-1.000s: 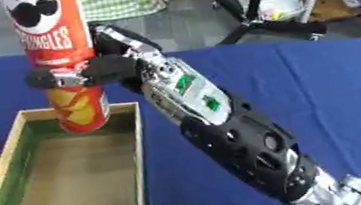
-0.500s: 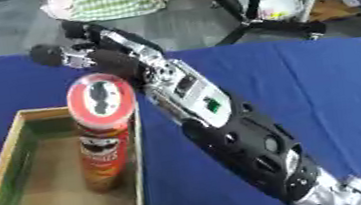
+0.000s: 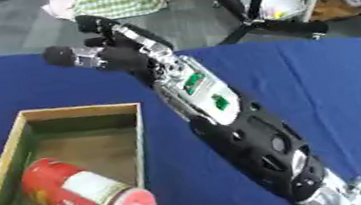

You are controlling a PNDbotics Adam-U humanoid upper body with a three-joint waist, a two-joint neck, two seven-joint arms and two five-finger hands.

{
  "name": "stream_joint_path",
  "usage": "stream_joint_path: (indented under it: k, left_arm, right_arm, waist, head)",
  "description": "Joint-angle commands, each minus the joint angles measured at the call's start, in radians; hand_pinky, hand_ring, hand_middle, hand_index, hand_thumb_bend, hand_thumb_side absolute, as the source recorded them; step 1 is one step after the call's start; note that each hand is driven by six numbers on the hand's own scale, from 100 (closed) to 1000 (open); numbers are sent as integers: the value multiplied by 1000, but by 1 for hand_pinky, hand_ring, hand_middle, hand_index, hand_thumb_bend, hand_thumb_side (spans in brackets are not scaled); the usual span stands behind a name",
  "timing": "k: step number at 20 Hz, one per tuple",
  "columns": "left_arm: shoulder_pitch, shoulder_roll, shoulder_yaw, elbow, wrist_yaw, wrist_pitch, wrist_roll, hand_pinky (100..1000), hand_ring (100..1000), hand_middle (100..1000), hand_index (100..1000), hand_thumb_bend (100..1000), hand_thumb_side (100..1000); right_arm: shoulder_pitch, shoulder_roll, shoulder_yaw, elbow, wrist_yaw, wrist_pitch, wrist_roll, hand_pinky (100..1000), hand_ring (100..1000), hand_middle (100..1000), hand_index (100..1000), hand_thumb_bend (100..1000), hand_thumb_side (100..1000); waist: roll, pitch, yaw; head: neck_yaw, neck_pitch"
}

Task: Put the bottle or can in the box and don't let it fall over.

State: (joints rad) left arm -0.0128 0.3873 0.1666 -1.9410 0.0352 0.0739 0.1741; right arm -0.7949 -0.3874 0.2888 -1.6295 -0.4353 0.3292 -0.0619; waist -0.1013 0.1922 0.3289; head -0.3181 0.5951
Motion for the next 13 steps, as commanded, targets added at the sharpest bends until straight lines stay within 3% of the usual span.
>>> stream_joint_path:
  k: [1, 13]
  left_arm:
    - [-1, 20, 8, -9, -2, -1, -3, 959, 886, 815, 781, 100, 655]
    - [3, 22, 7, -11, -2, -5, -5, 960, 882, 815, 782, 100, 652]
  right_arm:
    - [-29, -52, -29, -53, -37, -4, -17, 1000, 1000, 1000, 971, 1000, 404]
    - [-50, -175, -100, -147, -188, -9, -82, 1000, 1000, 1000, 957, 933, 317]
  waist:
    - [13, -12, -4]
    - [25, -12, -23]
  head:
    - [2, -10]
    - [10, -18]
